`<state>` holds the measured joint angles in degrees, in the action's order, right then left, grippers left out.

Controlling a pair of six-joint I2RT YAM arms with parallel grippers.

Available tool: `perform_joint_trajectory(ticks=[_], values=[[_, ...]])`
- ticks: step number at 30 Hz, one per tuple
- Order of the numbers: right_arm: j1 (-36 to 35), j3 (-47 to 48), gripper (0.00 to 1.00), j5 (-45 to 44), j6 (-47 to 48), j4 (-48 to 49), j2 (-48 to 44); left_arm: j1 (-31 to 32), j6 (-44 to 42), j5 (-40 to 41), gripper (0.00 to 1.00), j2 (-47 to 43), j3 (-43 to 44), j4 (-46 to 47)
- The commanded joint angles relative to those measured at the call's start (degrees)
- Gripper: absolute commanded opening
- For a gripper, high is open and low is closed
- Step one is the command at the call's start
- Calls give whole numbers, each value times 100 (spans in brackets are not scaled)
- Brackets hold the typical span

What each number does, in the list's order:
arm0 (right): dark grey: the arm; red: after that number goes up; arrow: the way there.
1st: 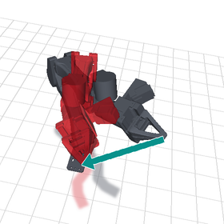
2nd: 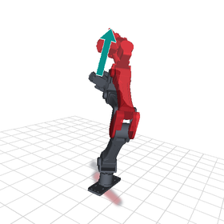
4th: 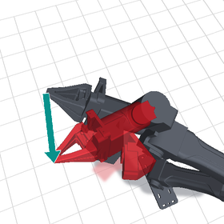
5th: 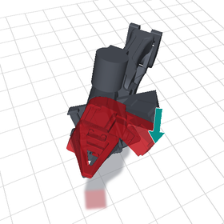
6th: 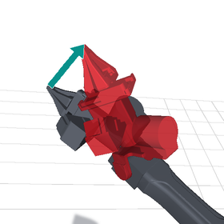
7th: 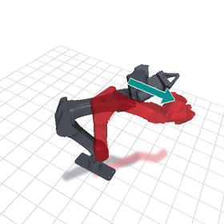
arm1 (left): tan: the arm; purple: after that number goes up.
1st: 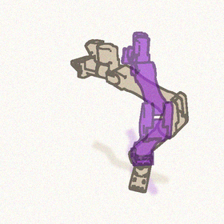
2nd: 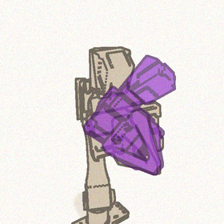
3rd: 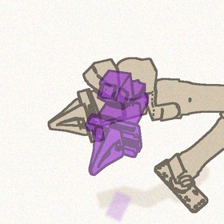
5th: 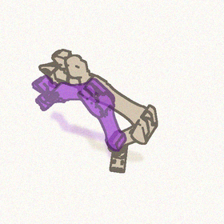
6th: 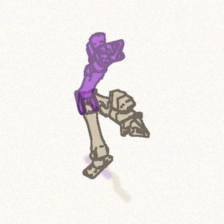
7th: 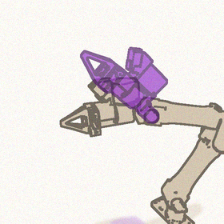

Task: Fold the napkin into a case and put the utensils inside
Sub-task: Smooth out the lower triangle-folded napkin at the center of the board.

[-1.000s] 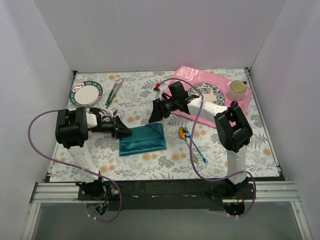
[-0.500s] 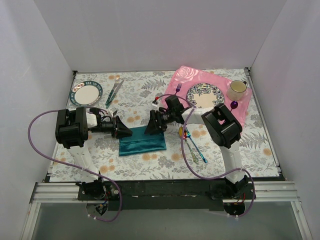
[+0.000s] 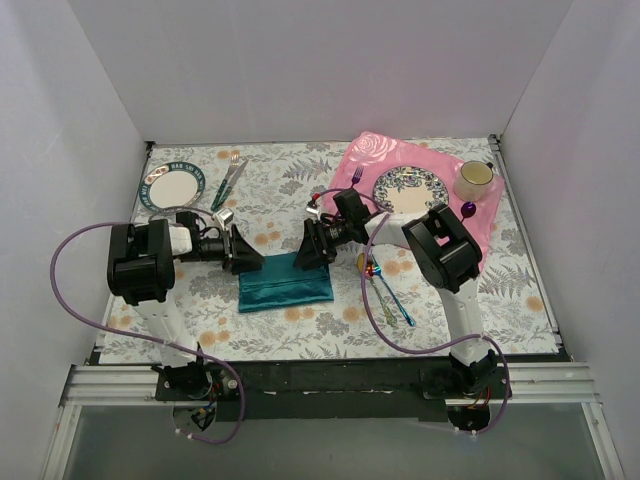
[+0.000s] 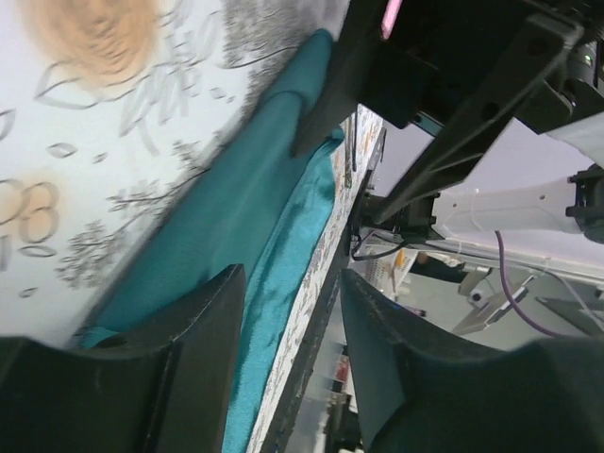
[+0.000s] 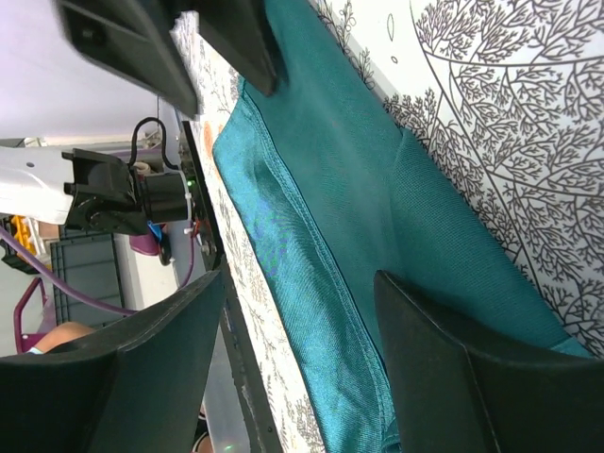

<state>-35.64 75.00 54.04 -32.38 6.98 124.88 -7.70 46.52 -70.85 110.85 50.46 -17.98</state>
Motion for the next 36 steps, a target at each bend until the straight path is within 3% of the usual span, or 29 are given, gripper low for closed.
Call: perform_joint_trajectory(ticks=[1,5,10,19,28,32,36], values=[[83,-47,74,-684,522,-874,326,225,5,-255,46,-880,192,311],[101,-21,74,-711,531,-883,361,603,1059,8,47,-925,78,1260],[118,-3,74,-772,522,-892,379,999,1552,396,45,-425,8,1701],[189,32,74,-843,478,-971,476,402,1518,775,44,367,105,1508],[110,129,75,-711,663,-909,230,393,991,45,43,-528,245,858],[13,85,71,-395,646,-760,-208,428,797,141,29,-863,79,445],[-75,198,59,-271,584,-514,-675,463,420,422,13,-749,-97,-2]])
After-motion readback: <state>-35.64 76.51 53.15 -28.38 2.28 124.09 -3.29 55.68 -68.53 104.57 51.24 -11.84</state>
